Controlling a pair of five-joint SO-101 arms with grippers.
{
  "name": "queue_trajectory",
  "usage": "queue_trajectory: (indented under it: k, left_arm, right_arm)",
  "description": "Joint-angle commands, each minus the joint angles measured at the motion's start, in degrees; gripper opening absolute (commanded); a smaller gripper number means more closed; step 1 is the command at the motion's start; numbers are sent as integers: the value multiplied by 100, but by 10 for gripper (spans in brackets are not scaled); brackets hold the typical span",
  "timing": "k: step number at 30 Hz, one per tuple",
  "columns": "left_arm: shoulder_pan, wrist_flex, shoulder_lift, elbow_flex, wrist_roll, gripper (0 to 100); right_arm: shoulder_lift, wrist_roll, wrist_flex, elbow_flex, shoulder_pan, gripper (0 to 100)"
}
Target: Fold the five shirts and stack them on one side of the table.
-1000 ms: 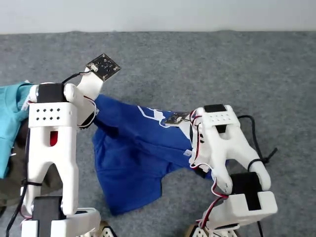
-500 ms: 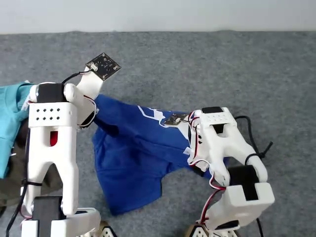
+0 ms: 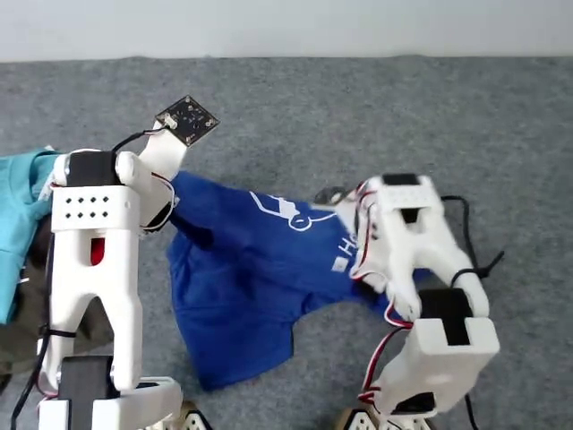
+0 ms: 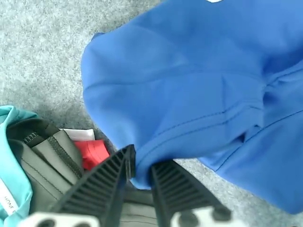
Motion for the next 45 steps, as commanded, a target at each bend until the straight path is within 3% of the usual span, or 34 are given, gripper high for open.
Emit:
queue_trajectory:
  k: [1,4,7,12,22,29,34,45]
  left_arm:
    - [35,-88,-264,-66,26,14]
    - [44,-88,-273,-110,26,14]
    - [53,-88,-273,-224,26,14]
    - [53,-141,-237,-268,26,14]
    - [53,-141,-220,-268,26,14]
    - [53,-141,-220,-268,26,14]
    - [53,-255,-211,-259,18,14]
    - [53,-378,-211,-259,18,14]
  right_arm:
    - [-57,220,884,-1204,400,8]
    - [-57,422,1675,-2374,673,8]
    - [-189,501,1675,-2910,901,11]
    - [-136,624,1640,-2576,673,65]
    - [1341,264,1007,-2409,259,61]
    - [1464,334,1481,-3130,242,11]
    - [1464,299,1657,-3525,286,78]
    - [1455,325,1666,-3508,286,81]
